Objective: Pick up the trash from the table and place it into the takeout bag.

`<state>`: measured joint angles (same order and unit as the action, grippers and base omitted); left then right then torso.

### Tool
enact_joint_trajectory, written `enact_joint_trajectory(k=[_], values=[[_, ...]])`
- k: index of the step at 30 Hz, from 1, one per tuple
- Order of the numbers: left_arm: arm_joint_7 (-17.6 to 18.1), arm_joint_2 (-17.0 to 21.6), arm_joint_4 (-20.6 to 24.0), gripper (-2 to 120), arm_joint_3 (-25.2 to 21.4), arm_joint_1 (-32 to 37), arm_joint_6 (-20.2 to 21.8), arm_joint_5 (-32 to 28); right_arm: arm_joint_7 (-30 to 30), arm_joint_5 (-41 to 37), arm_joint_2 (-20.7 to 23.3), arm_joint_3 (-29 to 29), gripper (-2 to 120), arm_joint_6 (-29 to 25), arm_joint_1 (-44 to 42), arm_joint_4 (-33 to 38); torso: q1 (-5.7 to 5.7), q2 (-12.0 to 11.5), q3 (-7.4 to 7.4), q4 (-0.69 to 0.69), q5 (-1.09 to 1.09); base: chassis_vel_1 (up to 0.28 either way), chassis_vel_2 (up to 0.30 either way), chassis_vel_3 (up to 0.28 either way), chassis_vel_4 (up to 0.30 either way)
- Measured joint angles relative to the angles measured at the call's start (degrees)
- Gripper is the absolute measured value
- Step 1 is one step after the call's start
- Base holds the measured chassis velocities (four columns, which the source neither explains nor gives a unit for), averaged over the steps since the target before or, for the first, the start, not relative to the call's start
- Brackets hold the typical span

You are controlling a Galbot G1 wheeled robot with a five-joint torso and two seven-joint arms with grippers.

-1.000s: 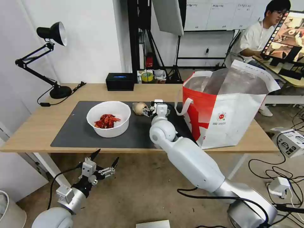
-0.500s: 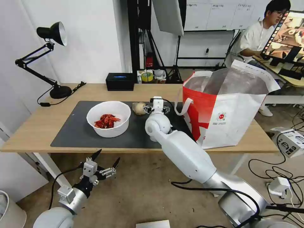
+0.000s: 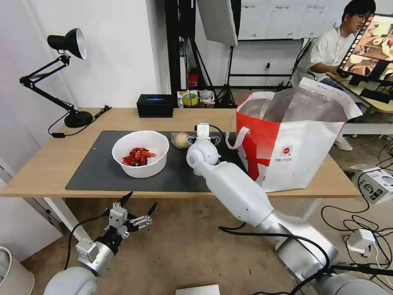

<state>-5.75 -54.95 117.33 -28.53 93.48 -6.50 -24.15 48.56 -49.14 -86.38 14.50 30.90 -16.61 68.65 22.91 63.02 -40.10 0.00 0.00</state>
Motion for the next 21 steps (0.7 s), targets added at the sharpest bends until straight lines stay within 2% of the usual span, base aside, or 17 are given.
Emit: enact_joint_trajectory(k=[9, 21], values=[[0.00, -0.05, -0.04, 100, 0.04, 0.07, -0.30, 0.33, -4.59, 1.44, 0.53, -0.09, 100, 0.38, 0.97, -2.66, 0.00, 0.00, 0.00, 0.00, 0.00, 0.000, 0.000, 0.000, 0.000], [0.00, -0.41, -0.04, 100, 0.33, 0.20, -0.30, 0.98, -5.15, 2.24, 0.09, -0.58, 100, 0.63, 1.91, -4.88, 0.00, 0.00, 0.00, 0.00, 0.00, 0.000, 0.000, 0.000, 0.000]])
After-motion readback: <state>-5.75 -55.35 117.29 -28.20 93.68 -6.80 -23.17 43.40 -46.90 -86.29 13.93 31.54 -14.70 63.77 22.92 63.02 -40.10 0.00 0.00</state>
